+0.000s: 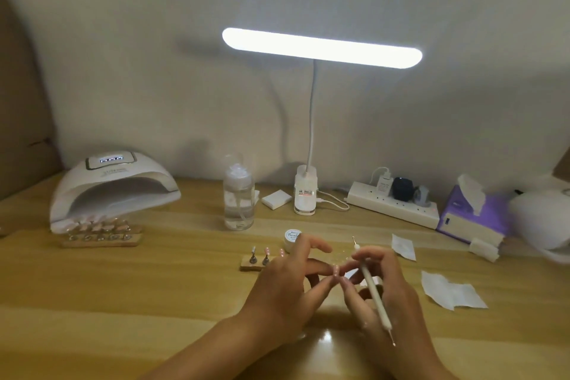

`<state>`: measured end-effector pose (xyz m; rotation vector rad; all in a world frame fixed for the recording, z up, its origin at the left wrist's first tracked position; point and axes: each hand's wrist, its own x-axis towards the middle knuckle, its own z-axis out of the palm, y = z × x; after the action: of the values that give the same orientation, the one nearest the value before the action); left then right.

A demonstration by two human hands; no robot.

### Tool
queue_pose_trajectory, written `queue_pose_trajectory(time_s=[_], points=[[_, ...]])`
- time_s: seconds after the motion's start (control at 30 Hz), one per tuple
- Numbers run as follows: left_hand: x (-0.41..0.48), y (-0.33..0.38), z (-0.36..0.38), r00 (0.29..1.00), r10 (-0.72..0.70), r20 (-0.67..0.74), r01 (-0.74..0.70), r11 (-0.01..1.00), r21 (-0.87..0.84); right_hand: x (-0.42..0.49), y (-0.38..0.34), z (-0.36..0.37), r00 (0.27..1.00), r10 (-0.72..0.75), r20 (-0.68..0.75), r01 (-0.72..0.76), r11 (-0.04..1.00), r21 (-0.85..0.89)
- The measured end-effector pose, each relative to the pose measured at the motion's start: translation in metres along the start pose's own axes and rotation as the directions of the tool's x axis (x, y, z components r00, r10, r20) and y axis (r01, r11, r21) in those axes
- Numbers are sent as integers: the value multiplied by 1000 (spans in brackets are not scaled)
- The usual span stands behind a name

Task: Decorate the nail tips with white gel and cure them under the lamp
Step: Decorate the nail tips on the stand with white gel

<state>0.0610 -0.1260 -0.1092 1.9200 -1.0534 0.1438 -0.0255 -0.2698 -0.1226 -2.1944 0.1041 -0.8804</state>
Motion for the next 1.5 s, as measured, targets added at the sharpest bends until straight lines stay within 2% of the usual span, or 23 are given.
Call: queue_pose_trajectory(time_s=[0.1,0.17,0.27,0.57,0.7,0.93,1.03,1.07,1.1,1.17,1.2,1.27,1.37,1.43,1.5], points=[[-1,5,-6,999,-23,38,24,999,-35,2,-8,1,996,-85,-34,83,995,-57],[0,9,-10,998,-57,30,61,987,-147,4,-13,3,992,-107,-68,101,992,-80],[1,11,-15,984,-175,29,175,924,-339,6,-21,9,991,-109,-80,101,989,-105],[7,7,-32,890,-438,129,433,719,-544,19,-43,19,983,-181,-9,177,973,-150],[10,8,-45,888,-391,240,454,672,-584,28,-44,23,989,-123,-79,119,991,-55],[13,10,-52,893,-361,269,446,633,-632,34,-47,29,986,-118,-122,115,993,-27],[15,10,-56,890,-334,310,456,631,-627,38,-44,30,989,-65,-131,69,997,26],[15,10,-60,897,-319,306,442,676,-590,39,-42,30,990,-27,-137,35,998,55],[16,8,-66,911,-303,280,408,767,-495,40,-40,29,990,11,-140,1,996,84],[19,1,-84,942,-249,223,278,954,-109,41,-33,26,992,69,-109,-55,991,125],[19,-4,-96,947,-238,217,224,971,87,40,-29,25,994,90,-63,-81,989,126],[20,-14,-116,932,-283,227,204,926,318,37,-22,25,993,108,42,-111,991,79],[17,-32,-125,871,-392,295,209,841,500,34,-12,30,985,137,108,-134,990,-36],[16,-41,-119,839,-424,339,211,830,516,35,-8,32,982,147,120,-139,988,-71],[14,-49,-109,843,-418,339,223,844,487,38,-6,36,980,150,132,-136,985,-109]])
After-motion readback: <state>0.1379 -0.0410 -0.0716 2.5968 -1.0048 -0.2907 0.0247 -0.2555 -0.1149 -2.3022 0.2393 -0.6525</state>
